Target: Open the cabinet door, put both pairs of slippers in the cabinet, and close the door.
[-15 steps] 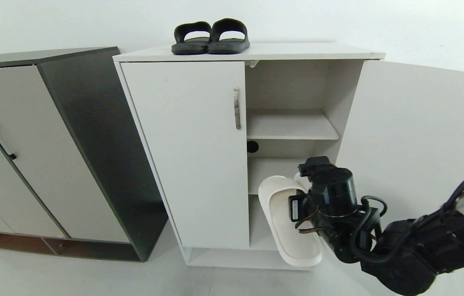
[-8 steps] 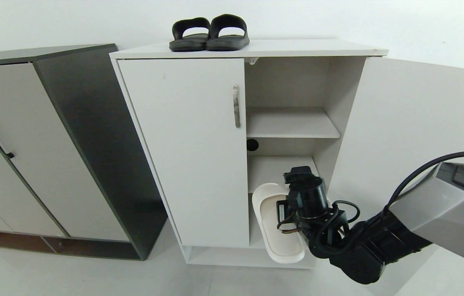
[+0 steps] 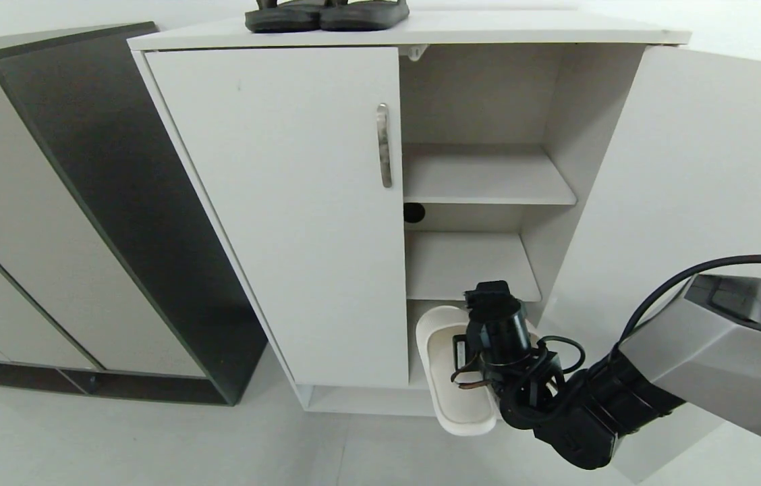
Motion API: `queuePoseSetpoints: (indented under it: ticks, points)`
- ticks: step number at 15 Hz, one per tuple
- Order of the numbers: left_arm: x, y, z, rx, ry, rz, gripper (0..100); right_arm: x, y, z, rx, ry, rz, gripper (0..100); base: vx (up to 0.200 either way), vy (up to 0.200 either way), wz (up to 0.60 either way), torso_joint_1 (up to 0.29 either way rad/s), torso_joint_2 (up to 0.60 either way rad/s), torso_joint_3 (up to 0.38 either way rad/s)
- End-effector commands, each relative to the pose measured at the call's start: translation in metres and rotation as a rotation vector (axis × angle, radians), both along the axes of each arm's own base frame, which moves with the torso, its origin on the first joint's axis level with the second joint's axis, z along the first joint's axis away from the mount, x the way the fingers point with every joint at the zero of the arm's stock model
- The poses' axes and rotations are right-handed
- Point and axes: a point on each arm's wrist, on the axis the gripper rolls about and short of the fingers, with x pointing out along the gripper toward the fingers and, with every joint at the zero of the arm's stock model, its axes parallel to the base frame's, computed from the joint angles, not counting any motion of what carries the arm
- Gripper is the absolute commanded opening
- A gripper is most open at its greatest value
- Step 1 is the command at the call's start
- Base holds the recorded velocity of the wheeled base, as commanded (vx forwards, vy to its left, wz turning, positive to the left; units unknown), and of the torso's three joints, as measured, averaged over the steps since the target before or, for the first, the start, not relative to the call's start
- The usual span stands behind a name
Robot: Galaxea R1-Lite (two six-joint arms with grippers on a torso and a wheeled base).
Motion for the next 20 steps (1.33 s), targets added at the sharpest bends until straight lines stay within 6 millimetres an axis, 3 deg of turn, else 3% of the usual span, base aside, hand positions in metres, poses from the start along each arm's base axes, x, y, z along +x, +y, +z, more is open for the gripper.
queuePoseSetpoints:
  ticks: [1,5,11,14,20]
  points:
    - [0.0,0.0,0.0,-0.001,0.002,0.0,0,0.0,0.0,0.001,-0.004,-0.023,-0.036,0,0.0,0.0,0.0,0.002,0.0,-0.188]
    - [0.0,0.0,0.0,-0.001,0.002,0.002,0,0.003,0.002,0.011,0.027,-0.128,-0.039,0,0.0,0.0,0.0,0.002,0.0,-0.096]
    - [0.0,0.0,0.0,-0.003,0.002,0.0,0,0.014,-0.003,-0.012,0.019,-0.231,-0.072,0,0.0,0.0,0.0,0.0,0.0,0.0]
    - [0.0,0.0,0.0,-0.001,0.002,0.0,0,0.021,-0.008,-0.013,0.008,-0.271,-0.086,0,0.0,0.0,0.0,0.0,0.0,0.0]
    - [0.0,0.0,0.0,-0.001,0.002,0.0,0,0.029,-0.013,-0.018,0.004,-0.268,-0.104,0,0.2,0.0,0.0,0.0,0.01,0.004]
